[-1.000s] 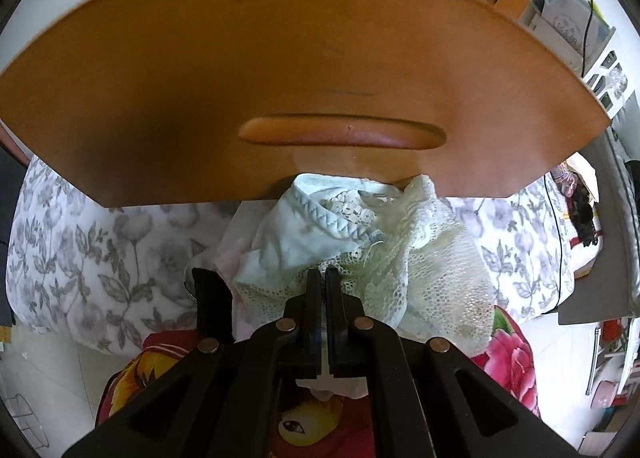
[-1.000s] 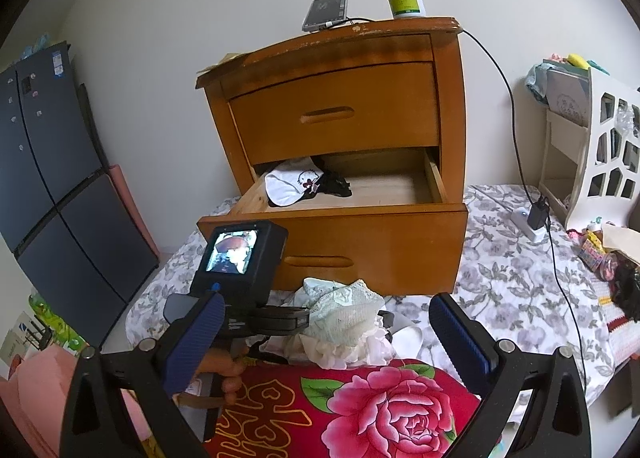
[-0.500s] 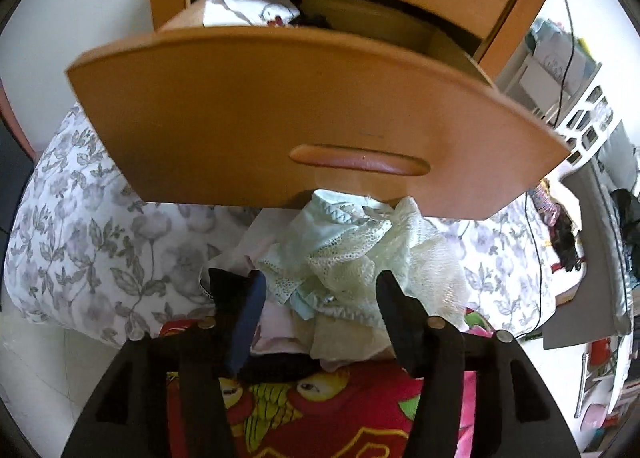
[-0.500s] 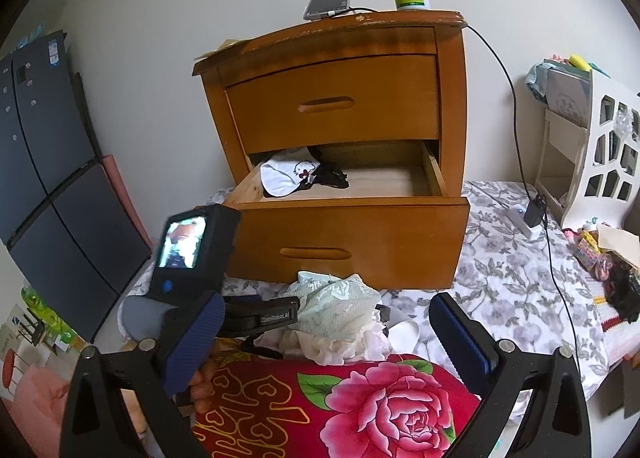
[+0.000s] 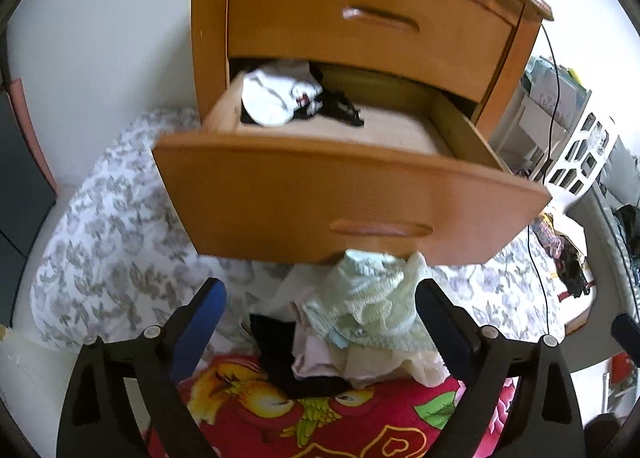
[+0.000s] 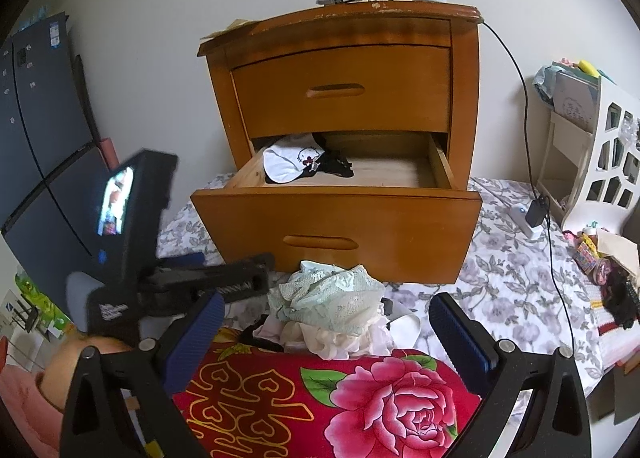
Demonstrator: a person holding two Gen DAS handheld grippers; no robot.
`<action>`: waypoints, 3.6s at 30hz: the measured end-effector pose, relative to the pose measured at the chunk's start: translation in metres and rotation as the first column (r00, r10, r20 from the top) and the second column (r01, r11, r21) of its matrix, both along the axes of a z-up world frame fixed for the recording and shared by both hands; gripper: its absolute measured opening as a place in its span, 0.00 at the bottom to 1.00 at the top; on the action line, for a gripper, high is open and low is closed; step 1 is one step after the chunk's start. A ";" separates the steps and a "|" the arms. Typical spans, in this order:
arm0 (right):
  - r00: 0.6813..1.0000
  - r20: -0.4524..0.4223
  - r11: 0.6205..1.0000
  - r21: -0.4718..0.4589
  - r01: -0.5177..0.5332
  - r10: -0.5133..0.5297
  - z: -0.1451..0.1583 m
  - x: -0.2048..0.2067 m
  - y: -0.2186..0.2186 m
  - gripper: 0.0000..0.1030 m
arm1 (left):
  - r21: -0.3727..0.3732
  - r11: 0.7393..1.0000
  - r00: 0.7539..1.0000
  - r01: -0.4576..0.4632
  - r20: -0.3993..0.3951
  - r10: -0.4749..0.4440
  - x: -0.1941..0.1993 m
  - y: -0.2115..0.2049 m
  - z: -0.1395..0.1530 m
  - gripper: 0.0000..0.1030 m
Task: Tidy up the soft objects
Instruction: 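Withdraw the left tool from the pile while reaching the right tool toward the drawer, then reach the right tool into the drawer toward the black lace garment, then close the right tool on the black lace garment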
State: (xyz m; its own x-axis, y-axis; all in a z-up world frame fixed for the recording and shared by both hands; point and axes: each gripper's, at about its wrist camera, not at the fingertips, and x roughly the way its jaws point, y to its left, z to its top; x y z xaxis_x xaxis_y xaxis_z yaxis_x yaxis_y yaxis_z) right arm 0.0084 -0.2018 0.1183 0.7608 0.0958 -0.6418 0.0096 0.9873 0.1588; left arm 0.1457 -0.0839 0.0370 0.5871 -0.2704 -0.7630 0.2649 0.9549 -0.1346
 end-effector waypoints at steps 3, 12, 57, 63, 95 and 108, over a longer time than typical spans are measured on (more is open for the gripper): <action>1.000 -0.007 1.000 -0.006 -0.006 0.006 -0.001 0.004 0.001 1.00 | 0.026 1.000 0.999 0.001 0.047 -0.002 0.003 0.002 0.017 0.94; 1.000 0.011 0.999 -0.052 -0.015 0.015 0.008 0.022 -0.003 1.00 | 0.076 0.997 0.987 -0.024 0.158 0.012 0.026 0.008 0.078 0.95; 0.933 -0.184 0.866 -0.351 -0.357 0.310 0.040 0.302 0.011 0.99 | -0.074 0.988 0.957 -0.135 0.249 0.149 0.155 0.063 0.074 0.98; 0.874 -0.312 0.747 -0.457 -0.482 0.373 -0.002 0.325 0.026 0.85 | -0.039 0.995 0.964 -0.097 0.244 0.104 0.171 0.060 0.068 0.98; 0.777 -0.560 0.338 -0.700 -0.629 0.288 -0.146 0.367 0.084 0.33 | -0.029 0.983 0.970 -0.180 0.159 0.183 0.203 0.096 0.019 0.98; 0.827 -0.502 0.397 -0.725 -0.563 0.255 -0.156 0.379 0.095 0.12 | -0.040 0.981 0.968 -0.191 0.161 0.195 0.204 0.099 0.016 0.98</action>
State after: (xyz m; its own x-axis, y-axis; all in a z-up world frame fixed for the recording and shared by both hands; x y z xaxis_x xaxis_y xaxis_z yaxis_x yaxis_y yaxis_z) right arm 0.3869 -0.1063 -0.0374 0.5659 -0.3341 -0.7538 -0.5454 0.5340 -0.6461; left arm 0.3492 0.0150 0.0533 0.7462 -0.1568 -0.6470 0.0965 0.9871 -0.1280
